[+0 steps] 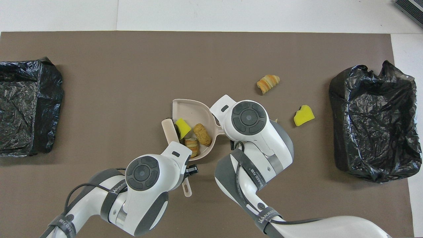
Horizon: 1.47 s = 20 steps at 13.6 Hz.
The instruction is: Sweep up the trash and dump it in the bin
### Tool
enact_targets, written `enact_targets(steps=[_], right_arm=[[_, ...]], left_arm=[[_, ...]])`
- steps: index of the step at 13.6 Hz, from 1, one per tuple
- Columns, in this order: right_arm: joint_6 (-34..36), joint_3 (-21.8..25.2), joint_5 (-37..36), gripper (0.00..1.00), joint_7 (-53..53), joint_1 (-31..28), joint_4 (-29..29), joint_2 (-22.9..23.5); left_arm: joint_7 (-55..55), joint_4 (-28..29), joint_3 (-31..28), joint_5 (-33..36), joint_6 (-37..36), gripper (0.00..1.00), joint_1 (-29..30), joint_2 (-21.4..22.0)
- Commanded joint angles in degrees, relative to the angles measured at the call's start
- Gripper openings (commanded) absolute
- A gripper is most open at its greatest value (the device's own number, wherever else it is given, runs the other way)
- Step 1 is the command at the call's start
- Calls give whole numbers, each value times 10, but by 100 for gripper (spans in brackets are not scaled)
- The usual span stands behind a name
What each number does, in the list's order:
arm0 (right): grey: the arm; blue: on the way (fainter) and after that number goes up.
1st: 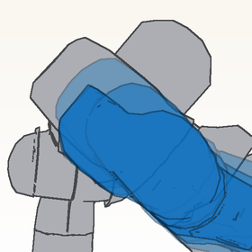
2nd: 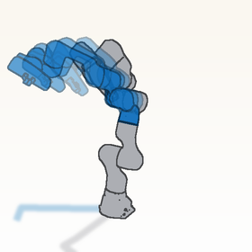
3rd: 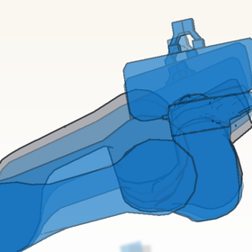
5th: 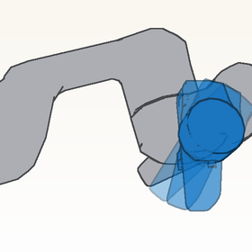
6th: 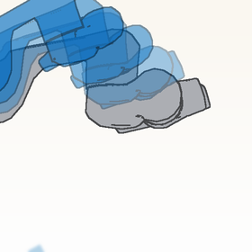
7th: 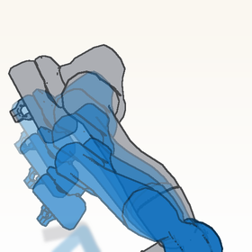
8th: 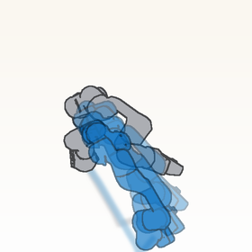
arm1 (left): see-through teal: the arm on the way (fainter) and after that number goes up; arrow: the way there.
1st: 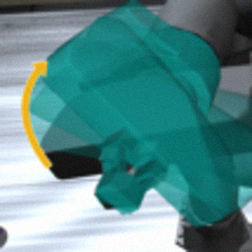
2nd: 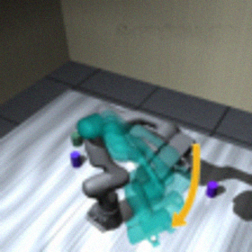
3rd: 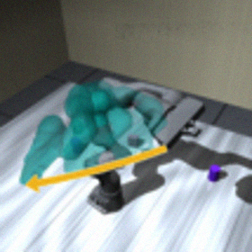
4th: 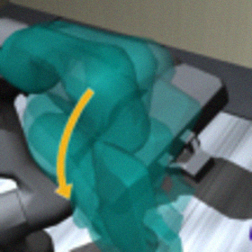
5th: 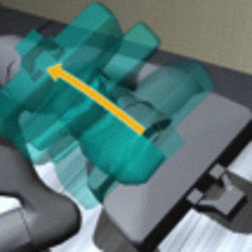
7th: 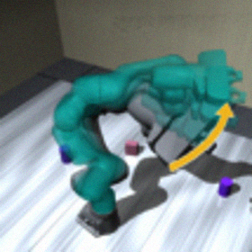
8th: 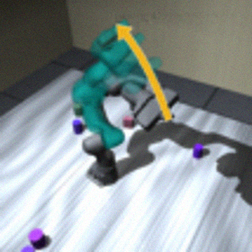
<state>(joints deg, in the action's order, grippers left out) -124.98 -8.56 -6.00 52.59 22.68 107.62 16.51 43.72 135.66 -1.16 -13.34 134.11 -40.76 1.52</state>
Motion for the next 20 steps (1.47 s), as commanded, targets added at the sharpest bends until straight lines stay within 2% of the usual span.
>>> enact_targets(steps=[1,4,9,11,15,20], right_arm=[[-11,-4,-10,0,3,-6,10,-3],[-11,-4,-8,0,-22,-6,9,-3],[-8,-5,3,0,-35,-23,-1,-8],[-7,-5,5,0,-34,-23,0,-9],[-9,-5,5,0,-30,-22,2,-10],[-11,-5,5,0,-21,-22,14,-14]], left_arm=[[-1,-23,-4,3,-51,0,41,-7],[-3,-68,-3,34,-132,0,84,-2],[-1,-71,-1,43,-134,0,83,-2],[12,-77,5,42,-119,0,72,-5],[92,-143,52,37,-77,0,39,-35],[135,-149,70,38,-112,0,-17,-25]])
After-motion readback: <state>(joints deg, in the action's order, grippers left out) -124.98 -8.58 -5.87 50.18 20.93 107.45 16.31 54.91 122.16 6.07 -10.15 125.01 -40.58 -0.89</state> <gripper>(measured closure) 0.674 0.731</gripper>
